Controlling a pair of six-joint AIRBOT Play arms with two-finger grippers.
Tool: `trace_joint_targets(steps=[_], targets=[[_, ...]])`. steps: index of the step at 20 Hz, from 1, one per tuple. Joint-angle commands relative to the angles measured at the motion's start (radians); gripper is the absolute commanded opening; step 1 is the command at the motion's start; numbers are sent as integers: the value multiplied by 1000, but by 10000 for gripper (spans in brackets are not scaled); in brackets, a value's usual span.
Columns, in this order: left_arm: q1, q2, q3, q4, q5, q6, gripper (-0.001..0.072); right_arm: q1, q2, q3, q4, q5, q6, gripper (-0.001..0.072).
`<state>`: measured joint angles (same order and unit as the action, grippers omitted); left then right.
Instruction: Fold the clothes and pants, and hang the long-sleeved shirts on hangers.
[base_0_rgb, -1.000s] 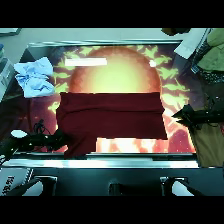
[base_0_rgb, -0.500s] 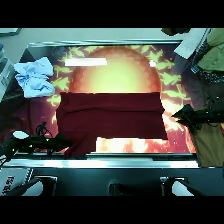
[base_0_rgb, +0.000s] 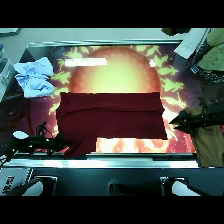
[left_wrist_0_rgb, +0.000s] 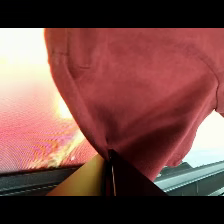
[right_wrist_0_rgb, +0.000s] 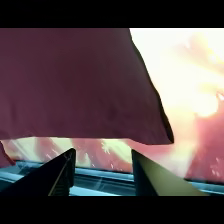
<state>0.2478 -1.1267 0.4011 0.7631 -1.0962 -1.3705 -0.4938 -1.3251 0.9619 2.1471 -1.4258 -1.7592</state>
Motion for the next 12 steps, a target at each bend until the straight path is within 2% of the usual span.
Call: trace_joint_targets(steps=[1,5,12], targets=[[0,0,0,0,5,10,18,0,-58,-50,-41,13,-37,418],[0,0,0,0,5,14,18,0,-61,-99,-76,86,-49,418],[0,0,0,0,16,14,18,0,-77,-164,-38,118,-68,418]])
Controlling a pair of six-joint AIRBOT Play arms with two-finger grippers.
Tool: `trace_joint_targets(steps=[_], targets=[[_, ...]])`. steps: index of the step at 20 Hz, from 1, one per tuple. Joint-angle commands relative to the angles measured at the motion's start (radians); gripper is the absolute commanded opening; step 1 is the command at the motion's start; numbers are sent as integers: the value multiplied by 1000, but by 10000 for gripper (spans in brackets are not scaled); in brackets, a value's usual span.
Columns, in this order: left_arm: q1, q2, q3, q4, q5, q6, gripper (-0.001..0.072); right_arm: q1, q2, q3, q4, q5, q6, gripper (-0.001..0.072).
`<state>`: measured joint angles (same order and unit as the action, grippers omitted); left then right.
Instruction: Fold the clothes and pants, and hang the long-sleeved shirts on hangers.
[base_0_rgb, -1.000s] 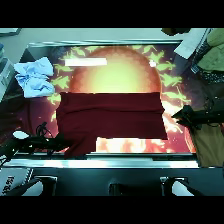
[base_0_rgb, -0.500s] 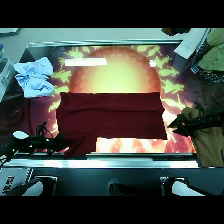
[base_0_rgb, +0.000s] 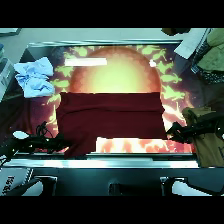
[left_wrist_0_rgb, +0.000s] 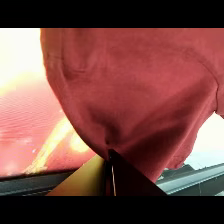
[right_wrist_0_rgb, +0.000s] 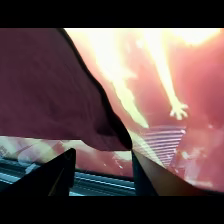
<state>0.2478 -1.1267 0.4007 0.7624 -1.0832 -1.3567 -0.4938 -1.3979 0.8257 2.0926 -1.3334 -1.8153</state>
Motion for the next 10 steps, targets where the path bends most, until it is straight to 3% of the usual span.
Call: trace_joint_targets(steps=[1,8,9,10], targets=[[0,0,0,0,3,1,18,0,-4,-34,36,36,-24,417],[1,0,0,1,3,16,18,77,-8,-42,56,85,-43,415],[1,0,0,1,3,19,18,103,-12,-42,48,91,-39,395],[1,0,0,1,3,19,18,124,-12,-42,37,107,-22,304]])
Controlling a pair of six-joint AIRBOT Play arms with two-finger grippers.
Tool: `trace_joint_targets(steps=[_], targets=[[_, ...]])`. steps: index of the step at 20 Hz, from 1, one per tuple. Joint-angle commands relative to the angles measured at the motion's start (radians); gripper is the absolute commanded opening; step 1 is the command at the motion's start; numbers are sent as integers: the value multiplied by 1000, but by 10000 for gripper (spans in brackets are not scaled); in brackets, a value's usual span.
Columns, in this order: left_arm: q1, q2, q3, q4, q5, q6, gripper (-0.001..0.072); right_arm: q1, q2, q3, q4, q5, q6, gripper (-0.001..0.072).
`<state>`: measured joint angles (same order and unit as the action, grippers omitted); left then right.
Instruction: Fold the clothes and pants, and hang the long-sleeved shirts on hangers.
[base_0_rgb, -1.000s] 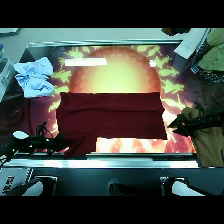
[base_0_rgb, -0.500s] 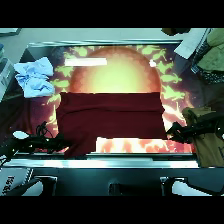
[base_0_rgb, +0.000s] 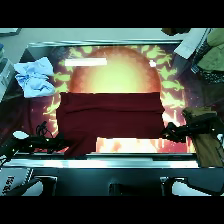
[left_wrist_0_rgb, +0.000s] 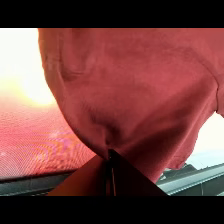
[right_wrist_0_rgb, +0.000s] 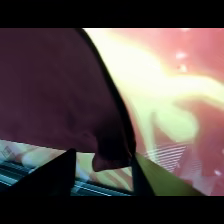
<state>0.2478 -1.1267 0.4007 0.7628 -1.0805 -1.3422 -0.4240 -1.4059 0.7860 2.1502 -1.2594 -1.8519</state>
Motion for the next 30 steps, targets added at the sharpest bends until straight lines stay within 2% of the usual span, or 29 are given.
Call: trace_joint_targets(steps=[1,2,3,7,12,14,18,21,24,26,30], targets=[[1,0,0,1,0,5,18,61,-4,-2,-14,40,16,173],[2,0,0,1,0,8,18,61,-3,-2,-7,40,16,59],[3,1,1,1,-1,8,18,60,-1,-1,-8,28,16,36],[85,45,37,40,-63,7,16,60,39,-1,-26,-53,16,33],[247,216,102,104,-268,-26,16,60,222,-1,-156,-159,111,32],[246,279,105,109,-301,-81,16,60,315,-1,-168,-201,137,32],[206,309,174,109,-319,-98,14,60,384,2,-134,-191,142,31],[128,230,303,109,-245,-98,14,62,329,21,-57,-135,96,32],[38,35,472,115,-221,-87,14,75,211,114,-6,-115,67,32],[-10,-113,597,121,-227,-71,14,143,109,207,-33,-89,64,32],[-57,-372,852,121,-247,-72,14,265,-79,404,-186,-35,193,32]])
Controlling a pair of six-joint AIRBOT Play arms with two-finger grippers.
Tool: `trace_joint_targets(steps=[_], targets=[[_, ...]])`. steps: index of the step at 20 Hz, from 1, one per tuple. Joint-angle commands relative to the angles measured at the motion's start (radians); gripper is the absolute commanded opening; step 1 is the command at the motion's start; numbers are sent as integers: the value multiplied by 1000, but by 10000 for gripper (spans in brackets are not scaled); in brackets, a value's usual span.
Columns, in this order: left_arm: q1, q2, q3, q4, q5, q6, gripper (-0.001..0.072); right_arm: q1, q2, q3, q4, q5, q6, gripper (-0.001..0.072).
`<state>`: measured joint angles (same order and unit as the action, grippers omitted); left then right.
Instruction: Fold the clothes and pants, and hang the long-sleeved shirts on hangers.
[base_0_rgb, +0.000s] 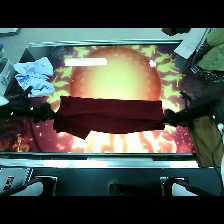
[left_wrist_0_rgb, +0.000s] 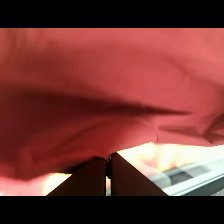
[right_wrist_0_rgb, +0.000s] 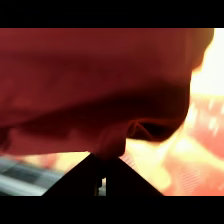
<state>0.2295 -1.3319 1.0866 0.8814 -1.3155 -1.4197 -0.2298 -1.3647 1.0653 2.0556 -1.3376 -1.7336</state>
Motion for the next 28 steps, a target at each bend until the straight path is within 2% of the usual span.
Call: trace_joint_targets(steps=[1,4,9,15,24,25,26,27,28], targets=[[-42,-218,228,2,-22,5,14,79,-151,163,-114,46,95,32],[-44,-335,380,2,-53,-25,15,77,-207,241,-153,78,167,32],[-46,-453,536,2,-64,-85,14,77,-219,276,-161,167,198,33],[-58,-530,593,0,-54,-92,14,77,-222,278,-153,268,212,33],[-88,-718,755,2,-50,-91,16,77,-330,278,-122,322,232,43],[-90,-727,763,2,-40,-87,39,77,-332,278,-117,332,242,107],[-90,-727,764,1,-21,-88,141,77,-331,280,-113,331,256,225],[-89,-724,770,2,-11,-88,294,72,-331,295,-112,297,266,355],[-87,-724,787,2,-17,-88,343,64,-330,321,-107,242,267,474]])
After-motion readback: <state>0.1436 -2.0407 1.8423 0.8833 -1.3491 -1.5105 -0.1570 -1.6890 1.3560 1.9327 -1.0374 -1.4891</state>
